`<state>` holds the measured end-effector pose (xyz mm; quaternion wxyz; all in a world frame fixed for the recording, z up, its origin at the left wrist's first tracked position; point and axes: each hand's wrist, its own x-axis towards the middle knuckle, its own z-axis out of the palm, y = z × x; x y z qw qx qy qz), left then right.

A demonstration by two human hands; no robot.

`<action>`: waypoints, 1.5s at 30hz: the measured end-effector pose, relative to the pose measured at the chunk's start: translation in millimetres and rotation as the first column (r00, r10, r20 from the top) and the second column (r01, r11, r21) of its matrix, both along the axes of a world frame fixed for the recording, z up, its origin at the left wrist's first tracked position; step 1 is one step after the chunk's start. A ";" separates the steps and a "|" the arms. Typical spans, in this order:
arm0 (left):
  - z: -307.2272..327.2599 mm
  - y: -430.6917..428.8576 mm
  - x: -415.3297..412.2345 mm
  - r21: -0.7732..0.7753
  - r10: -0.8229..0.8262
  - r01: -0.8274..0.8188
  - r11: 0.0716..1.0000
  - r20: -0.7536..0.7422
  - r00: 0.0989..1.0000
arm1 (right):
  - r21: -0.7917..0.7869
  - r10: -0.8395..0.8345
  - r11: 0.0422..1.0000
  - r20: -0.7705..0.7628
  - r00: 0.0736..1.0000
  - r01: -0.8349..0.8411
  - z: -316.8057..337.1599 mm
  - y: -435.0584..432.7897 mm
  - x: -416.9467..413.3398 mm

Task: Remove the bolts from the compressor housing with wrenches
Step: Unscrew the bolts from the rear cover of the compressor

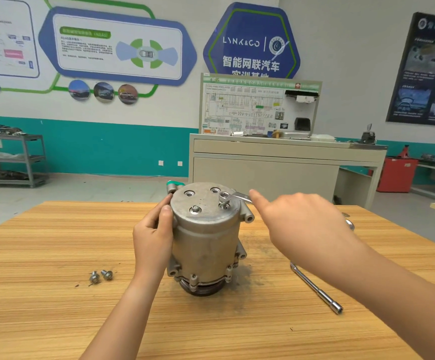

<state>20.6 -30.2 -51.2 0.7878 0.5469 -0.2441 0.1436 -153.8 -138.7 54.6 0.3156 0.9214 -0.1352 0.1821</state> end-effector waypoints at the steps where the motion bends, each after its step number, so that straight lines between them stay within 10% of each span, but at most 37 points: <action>1: -0.2 1.2 0.7 0.000 0.002 -0.002 1.000 0.000 1.000 | 0.022 -0.010 1.000 0.026 1.000 0.009 0.7 -3.4 -0.1; 33: 3.0 -2.1 -13.6 0.017 -0.001 0.001 1.000 0.003 1.000 | 0.001 -0.054 0.999 -0.091 0.994 0.054 -8.7 4.3 -2.1; 45: 8.1 -0.7 -2.6 0.076 -0.051 0.049 0.996 0.028 0.998 | 0.003 0.283 0.955 0.308 0.908 -0.298 -25.2 -85.6 31.9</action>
